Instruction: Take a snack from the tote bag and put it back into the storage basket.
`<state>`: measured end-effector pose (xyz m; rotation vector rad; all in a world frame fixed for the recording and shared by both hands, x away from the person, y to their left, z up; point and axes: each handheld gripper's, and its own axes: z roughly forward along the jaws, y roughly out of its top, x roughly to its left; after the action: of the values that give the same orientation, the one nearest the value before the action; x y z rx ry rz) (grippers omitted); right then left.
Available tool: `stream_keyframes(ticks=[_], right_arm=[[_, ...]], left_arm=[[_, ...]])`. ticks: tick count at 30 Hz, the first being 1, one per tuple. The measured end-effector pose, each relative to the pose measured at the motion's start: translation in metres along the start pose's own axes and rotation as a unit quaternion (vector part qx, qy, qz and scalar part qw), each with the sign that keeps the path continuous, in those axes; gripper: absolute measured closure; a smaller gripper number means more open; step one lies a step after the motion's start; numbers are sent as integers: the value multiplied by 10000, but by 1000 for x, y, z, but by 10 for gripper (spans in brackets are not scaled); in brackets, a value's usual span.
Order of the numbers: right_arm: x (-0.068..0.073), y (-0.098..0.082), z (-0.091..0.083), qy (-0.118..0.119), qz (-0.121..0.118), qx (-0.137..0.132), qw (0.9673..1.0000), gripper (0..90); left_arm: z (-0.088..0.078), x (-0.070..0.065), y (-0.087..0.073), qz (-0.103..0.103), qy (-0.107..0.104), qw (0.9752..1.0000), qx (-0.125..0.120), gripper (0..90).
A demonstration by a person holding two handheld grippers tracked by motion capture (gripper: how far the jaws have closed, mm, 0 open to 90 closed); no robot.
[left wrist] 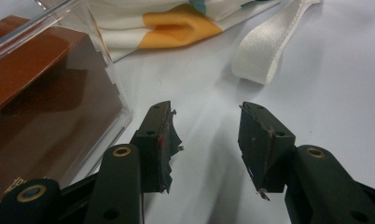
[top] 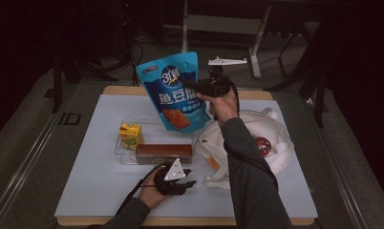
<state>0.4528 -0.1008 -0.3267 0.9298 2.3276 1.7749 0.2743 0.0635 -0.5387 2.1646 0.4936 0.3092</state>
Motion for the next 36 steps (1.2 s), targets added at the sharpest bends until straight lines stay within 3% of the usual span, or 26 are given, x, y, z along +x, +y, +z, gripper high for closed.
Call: stream_keyframes(ticks=[11, 12, 21, 28, 36], right_arm=[[7, -2, 42, 25, 44, 306, 9995, 887], [8, -5, 51, 26, 57, 343, 9994, 888], [7, -28, 80, -42, 268, 375, 9989, 887], [5, -43, 86, -128, 298, 433, 9985, 886], [3, -59, 72, -210, 190, 235, 9993, 876]], left_arm=[[0, 0, 0, -5, 2, 10000, -14, 546], [0, 0, 0, 4, 6, 10000, -9, 546], [0, -1, 0, -4, 6, 10000, -25, 546], [0, -1, 0, -5, 10, 10000, -33, 546], [0, -1, 0, 12, 18, 10000, -2, 546]])
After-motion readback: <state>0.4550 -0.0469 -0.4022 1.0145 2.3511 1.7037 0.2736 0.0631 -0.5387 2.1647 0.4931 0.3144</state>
